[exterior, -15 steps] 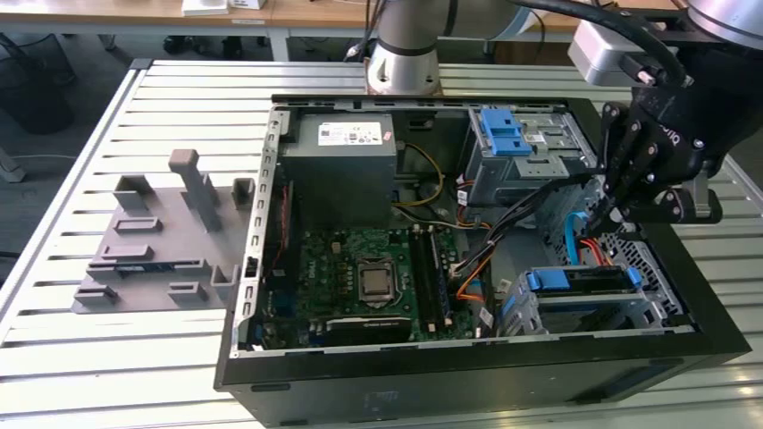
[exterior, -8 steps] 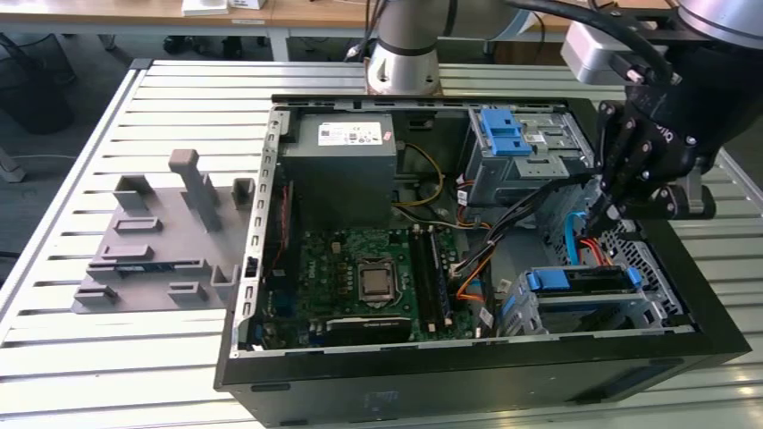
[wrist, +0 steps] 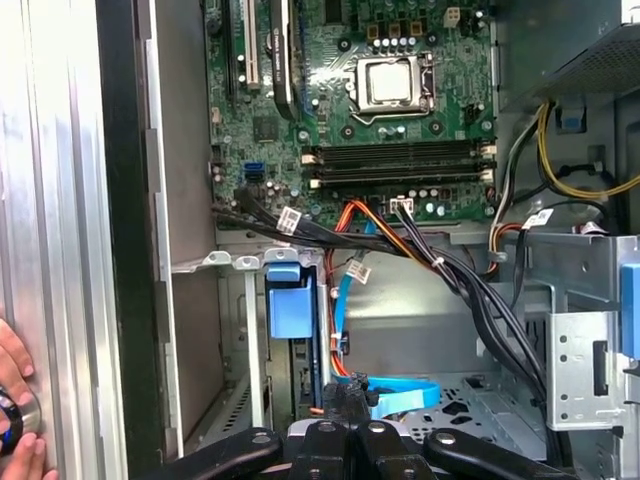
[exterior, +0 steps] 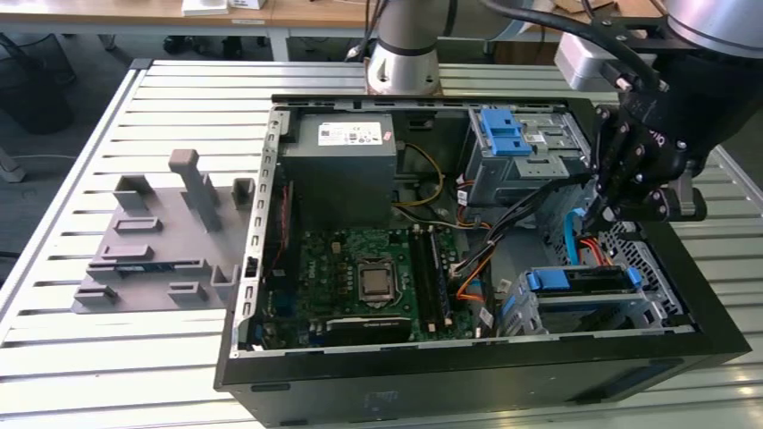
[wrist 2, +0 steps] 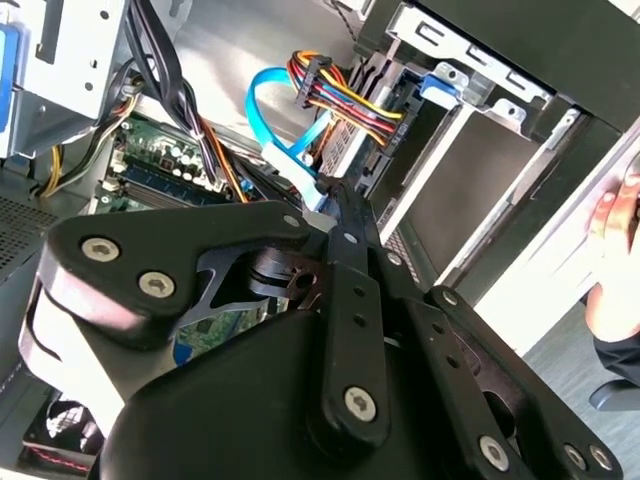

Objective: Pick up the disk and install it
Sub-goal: 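Insert the second disk wire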

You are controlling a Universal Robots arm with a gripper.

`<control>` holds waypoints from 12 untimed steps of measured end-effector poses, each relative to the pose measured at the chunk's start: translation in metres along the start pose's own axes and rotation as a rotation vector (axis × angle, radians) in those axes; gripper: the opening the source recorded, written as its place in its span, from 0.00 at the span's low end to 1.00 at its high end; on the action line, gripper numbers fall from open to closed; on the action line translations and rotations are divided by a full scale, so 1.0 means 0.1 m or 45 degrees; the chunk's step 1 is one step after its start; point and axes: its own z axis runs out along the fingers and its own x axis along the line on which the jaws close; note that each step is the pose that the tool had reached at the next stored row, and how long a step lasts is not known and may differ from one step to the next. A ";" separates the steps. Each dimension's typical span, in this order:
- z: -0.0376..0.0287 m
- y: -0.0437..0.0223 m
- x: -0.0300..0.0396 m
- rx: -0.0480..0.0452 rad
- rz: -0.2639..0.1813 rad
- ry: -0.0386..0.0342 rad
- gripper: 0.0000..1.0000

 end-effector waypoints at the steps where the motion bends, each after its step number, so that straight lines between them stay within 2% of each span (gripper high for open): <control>1: -0.002 0.000 0.000 0.001 0.000 0.0001 0.11; 6: -0.064 0.001 0.002 0.005 0.000 -0.0001 0.11; 12: -0.071 0.012 -0.004 0.012 0.000 0.0013 0.11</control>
